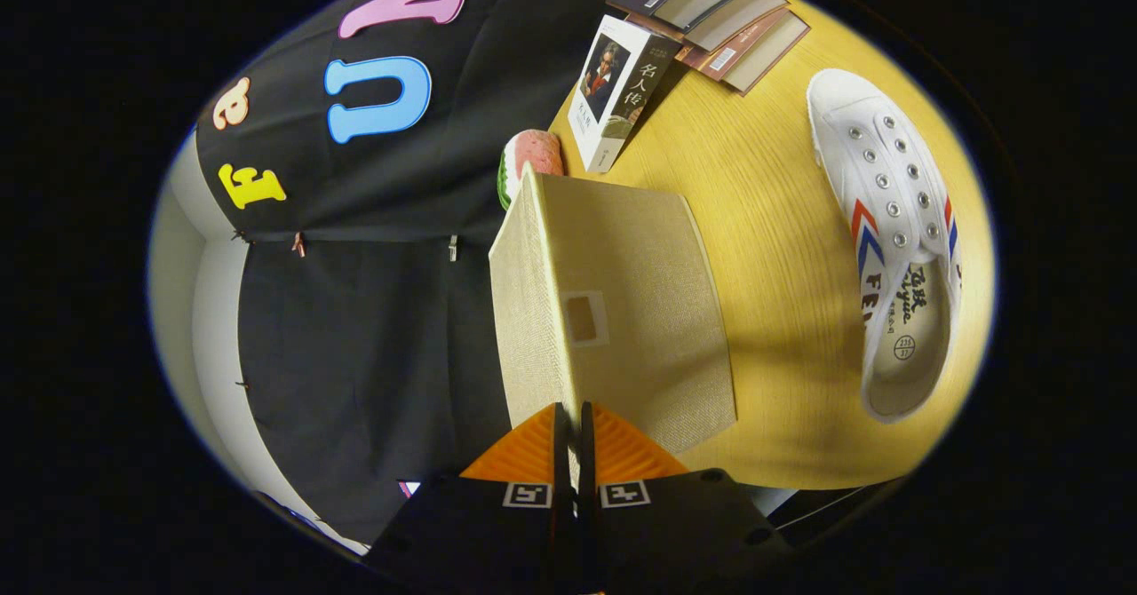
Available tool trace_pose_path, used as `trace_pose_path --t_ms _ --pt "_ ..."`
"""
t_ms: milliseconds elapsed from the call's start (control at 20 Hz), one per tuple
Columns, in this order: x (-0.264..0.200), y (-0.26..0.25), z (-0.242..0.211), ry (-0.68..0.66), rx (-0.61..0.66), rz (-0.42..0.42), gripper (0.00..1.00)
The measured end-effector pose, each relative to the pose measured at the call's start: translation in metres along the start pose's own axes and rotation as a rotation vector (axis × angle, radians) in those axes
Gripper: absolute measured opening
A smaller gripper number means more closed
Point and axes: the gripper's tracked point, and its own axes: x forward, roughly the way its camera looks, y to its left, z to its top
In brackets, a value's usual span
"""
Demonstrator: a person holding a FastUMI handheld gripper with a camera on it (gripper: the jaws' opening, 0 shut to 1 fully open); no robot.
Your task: Open the storage box then place both shoes into the box .Put the left shoe in first, then the right shoe, with the right side of both shoes facing outward in a uniform manner.
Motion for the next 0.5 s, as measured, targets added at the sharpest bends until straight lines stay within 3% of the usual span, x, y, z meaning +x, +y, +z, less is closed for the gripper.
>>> trace_pose_path --t_ms 350,500 --pt "-0.010 0.053 0.003 -0.051 0.057 0.077 0.05" --pt "-0.011 0.089 -0.002 -0.053 0.026 0.110 0.05"
